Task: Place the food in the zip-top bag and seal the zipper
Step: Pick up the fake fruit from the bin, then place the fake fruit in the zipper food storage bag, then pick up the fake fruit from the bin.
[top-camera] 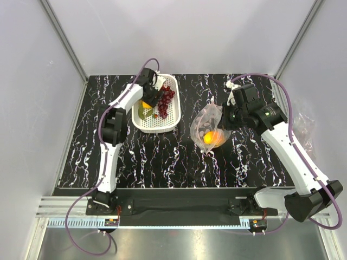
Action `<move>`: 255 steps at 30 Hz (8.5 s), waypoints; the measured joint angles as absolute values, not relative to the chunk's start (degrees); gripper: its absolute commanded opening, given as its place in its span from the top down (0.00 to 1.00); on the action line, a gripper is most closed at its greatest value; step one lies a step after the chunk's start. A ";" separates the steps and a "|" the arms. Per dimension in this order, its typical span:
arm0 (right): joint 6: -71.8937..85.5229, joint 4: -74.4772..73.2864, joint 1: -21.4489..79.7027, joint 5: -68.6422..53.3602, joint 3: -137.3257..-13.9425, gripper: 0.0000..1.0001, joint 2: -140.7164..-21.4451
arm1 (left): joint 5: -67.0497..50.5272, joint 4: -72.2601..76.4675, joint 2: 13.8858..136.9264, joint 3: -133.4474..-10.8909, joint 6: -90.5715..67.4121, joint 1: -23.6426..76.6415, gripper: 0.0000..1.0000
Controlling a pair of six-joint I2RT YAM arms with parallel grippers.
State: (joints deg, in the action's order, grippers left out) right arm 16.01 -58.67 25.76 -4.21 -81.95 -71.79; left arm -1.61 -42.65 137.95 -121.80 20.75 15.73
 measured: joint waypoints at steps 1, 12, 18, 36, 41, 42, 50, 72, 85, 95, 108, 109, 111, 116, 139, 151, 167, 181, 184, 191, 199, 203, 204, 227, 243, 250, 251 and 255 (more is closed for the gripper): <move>16.01 -58.65 25.76 -4.21 -81.95 1.00 -71.79 | -0.97 -41.60 136.88 -119.72 20.51 15.73 0.55; 16.10 -58.59 25.76 -4.14 -81.93 1.00 -71.85 | 2.61 -37.39 122.91 -104.77 14.48 15.84 0.60; 16.45 -58.41 25.76 -3.92 -81.93 1.00 -73.25 | 4.54 -34.52 109.80 -99.09 11.38 15.92 0.60; 18.26 -54.39 25.76 -1.85 -81.95 1.00 -79.33 | -13.08 1.41 71.26 -59.77 -1.52 32.45 0.64; 19.03 -54.39 25.76 -0.23 -82.00 1.00 -80.31 | -19.42 13.13 71.11 -57.89 -6.66 34.87 0.64; 19.11 -54.41 25.76 -0.01 -82.02 1.00 -80.36 | -20.67 15.79 71.13 -57.65 -7.86 35.27 0.64; 19.31 -55.77 25.76 1.98 -84.90 1.00 -80.73 | -25.76 33.21 75.44 -55.35 -14.35 40.12 0.61; 19.33 -58.50 25.76 3.64 -88.88 1.00 -81.17 | -21.17 37.56 94.94 -60.47 -18.76 45.67 0.45; 19.35 -58.39 25.76 4.71 -88.88 1.00 -77.36 | -15.59 23.27 98.13 -68.75 -18.02 46.00 0.29; 19.38 -57.95 25.76 5.26 -88.07 1.00 -75.81 | -16.88 22.81 99.72 -69.25 -18.46 46.04 0.01; 20.56 -54.17 25.76 5.54 -81.08 1.00 -75.70 | -17.28 8.93 95.04 -74.65 -18.74 46.02 0.01; 20.60 -53.95 25.76 5.54 -80.86 1.00 -75.70 | -17.23 8.23 94.24 -74.89 -19.00 46.02 0.01; 20.62 -53.65 25.76 5.63 -80.75 1.00 -75.68 | -16.99 6.66 92.47 -74.89 -19.20 46.00 0.01; 20.60 -52.21 25.78 6.46 -80.05 1.00 -75.00 | -15.84 3.81 89.67 -74.87 -19.57 44.93 0.01; 20.58 -50.52 25.76 7.46 -77.54 1.00 -70.70 | 3.53 -29.28 98.17 -87.05 -8.08 20.84 0.01; 20.56 -50.41 25.76 7.42 -77.54 1.00 -70.70 | 4.45 -38.00 116.38 -97.86 10.59 17.91 0.03; 20.49 -50.52 25.76 7.42 -77.56 1.00 -70.50 | -8.58 -47.48 126.56 -108.53 20.25 17.50 0.16; 20.49 -50.81 25.76 7.33 -77.60 1.00 -69.30 | -9.19 -56.69 130.56 -116.97 22.04 18.28 0.41; 20.49 -50.81 25.76 7.33 -77.60 1.00 -69.25 | -8.75 -57.17 130.56 -116.95 22.48 18.83 0.29; 20.49 -50.78 25.76 7.33 -77.60 1.00 -69.06 | -7.97 -56.62 125.36 -111.63 21.32 19.40 0.12; 20.49 -50.70 25.76 6.81 -77.60 1.00 -69.06 | -2.24 -47.75 116.09 -109.75 19.79 19.05 0.01; 20.49 -50.59 25.76 6.09 -77.60 1.00 -69.17 | -1.48 -40.75 117.84 -109.73 23.44 18.06 0.01; 20.47 -50.59 25.76 5.91 -77.60 1.00 -69.25 | -0.89 -39.55 119.13 -110.06 24.73 17.80 0.01; 19.53 -49.12 25.76 4.40 -77.58 1.00 -70.24 | -8.82 -41.36 136.29 -124.53 24.27 15.51 0.01; 19.51 -49.19 25.76 4.40 -77.56 1.00 -69.56 | -5.37 -31.46 125.16 -112.86 18.28 16.67 0.01; 19.49 -49.19 25.76 4.38 -77.56 1.00 -69.56 | -4.10 -31.70 127.79 -119.50 21.54 16.47 0.01; 19.49 -49.19 25.76 4.36 -77.56 1.00 -69.56 | -3.81 -31.59 128.35 -119.96 22.06 16.47 0.01; 19.46 -49.19 25.76 3.99 -77.56 1.00 -69.56 | -3.77 -31.40 130.69 -120.49 23.83 16.43 0.01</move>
